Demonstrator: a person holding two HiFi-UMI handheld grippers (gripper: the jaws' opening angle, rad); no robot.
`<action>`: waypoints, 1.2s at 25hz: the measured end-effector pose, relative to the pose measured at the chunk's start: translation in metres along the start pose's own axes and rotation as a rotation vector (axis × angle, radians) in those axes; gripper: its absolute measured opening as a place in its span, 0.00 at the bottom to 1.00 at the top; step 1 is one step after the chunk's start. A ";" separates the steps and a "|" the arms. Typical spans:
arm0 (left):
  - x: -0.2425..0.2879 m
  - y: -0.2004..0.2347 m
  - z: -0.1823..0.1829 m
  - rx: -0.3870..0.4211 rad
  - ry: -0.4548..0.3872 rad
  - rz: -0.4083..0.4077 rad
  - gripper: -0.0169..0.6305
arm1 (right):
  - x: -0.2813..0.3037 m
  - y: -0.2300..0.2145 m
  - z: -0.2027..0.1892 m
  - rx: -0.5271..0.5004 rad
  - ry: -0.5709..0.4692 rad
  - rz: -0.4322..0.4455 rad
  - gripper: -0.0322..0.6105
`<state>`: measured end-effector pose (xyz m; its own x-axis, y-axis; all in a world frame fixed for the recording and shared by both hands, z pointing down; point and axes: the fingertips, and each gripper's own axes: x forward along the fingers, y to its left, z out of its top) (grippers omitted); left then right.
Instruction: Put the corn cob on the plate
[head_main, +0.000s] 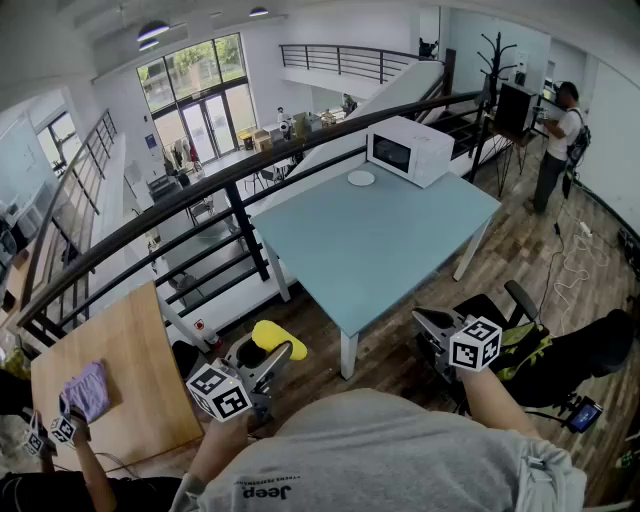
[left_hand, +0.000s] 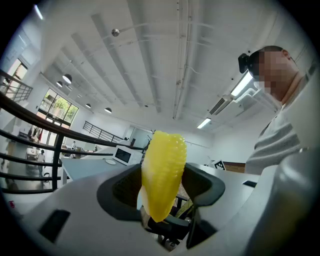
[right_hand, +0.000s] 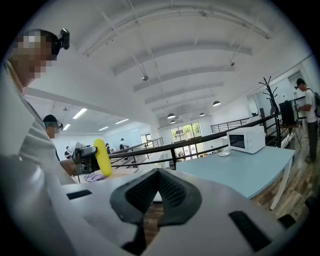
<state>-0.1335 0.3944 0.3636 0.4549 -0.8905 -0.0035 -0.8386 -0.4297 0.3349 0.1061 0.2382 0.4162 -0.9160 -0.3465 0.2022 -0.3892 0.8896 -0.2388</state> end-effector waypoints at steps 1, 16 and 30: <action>0.003 -0.002 0.000 0.003 0.000 0.001 0.43 | -0.002 -0.002 0.001 0.000 0.000 0.001 0.07; 0.039 -0.011 0.002 0.002 -0.007 0.006 0.43 | -0.009 -0.037 0.010 0.031 -0.009 0.030 0.08; 0.124 -0.053 -0.004 0.017 0.017 -0.024 0.43 | -0.054 -0.092 0.021 0.013 -0.038 0.058 0.08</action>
<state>-0.0317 0.3078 0.3495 0.4794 -0.8776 0.0045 -0.8326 -0.4532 0.3184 0.1888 0.1687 0.4070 -0.9401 -0.3054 0.1512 -0.3360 0.9047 -0.2619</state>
